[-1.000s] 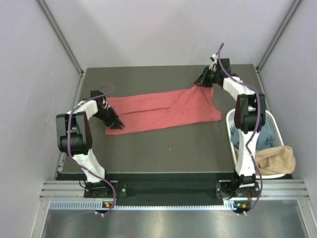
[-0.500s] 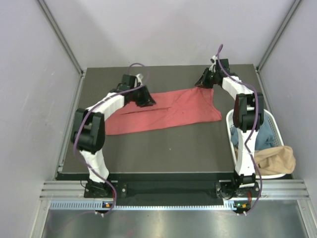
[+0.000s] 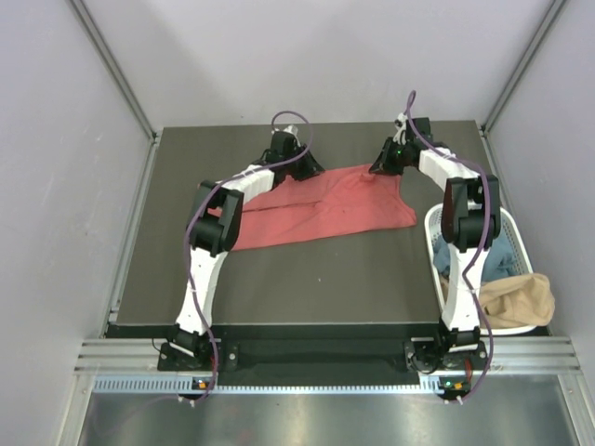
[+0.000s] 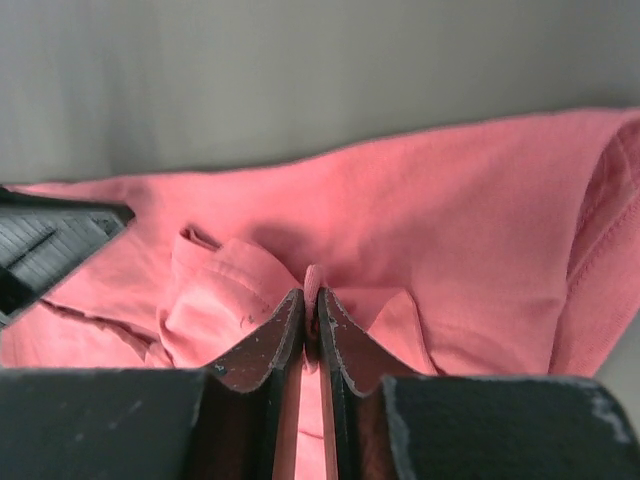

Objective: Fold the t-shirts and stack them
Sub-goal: Fold the tshirt

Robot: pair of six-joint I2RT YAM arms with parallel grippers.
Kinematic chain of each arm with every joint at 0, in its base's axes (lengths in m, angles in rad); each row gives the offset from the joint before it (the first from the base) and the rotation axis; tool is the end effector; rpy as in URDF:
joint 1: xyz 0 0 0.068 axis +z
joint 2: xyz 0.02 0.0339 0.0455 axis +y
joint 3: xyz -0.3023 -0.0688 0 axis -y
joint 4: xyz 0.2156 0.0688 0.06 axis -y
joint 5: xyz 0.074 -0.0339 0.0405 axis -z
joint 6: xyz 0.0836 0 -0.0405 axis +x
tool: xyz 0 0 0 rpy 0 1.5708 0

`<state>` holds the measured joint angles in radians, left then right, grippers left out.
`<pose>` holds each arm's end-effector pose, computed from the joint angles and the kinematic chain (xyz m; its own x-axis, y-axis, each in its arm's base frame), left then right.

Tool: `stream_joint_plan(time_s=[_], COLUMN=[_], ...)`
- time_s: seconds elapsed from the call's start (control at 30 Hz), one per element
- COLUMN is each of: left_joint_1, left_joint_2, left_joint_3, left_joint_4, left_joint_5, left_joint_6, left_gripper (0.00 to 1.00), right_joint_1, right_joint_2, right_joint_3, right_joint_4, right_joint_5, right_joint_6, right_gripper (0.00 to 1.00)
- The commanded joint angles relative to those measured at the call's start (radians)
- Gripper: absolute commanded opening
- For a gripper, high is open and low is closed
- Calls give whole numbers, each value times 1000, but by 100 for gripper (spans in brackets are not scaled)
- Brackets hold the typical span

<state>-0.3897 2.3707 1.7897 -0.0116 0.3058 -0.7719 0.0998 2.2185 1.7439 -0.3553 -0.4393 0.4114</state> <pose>0.5246 -0.2427 0.1701 -0.7840 -0.3970 -0.4771 0.0648 0.7121 -0.6991 0.5165 0.0874 0.1990 -0.8232 0.2813 -0.4931 -0.0509 0.8286 0.5575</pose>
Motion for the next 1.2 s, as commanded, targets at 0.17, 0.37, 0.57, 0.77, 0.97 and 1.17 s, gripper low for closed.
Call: stream_joint_plan(time_s=[0.17, 0.37, 0.57, 0.77, 0.97, 1.17], left_joint_1=[-72, -101, -126, -132, -135, -135], left_joint_2=[91, 65, 29, -16, -39, -28], left_joint_3=[164, 134, 123, 90, 86, 105], left_joint_4=[82, 41, -34, -52, -83, -119], left_joint_5=[-48, -112, -203, -252, -280, -275], left_joint_6=[-86, -52, 34, 88, 134, 146], left_gripper=[31, 31, 31, 32, 32, 33], right_joint_1=[-9, -18, -32, -40, -40, -41], right_joint_2=[-97, -106, -125, -134, -132, -122], right_joint_3=[-55, -89, -119, -141, -149, -146], right_joint_4=[65, 93, 105, 113, 116, 118], right_joint_5=[-21, -39, -44, -52, -59, -61], right_joint_6=[-13, 1, -2, -2, 0, -2], right_gripper=[11, 11, 11, 11, 11, 11])
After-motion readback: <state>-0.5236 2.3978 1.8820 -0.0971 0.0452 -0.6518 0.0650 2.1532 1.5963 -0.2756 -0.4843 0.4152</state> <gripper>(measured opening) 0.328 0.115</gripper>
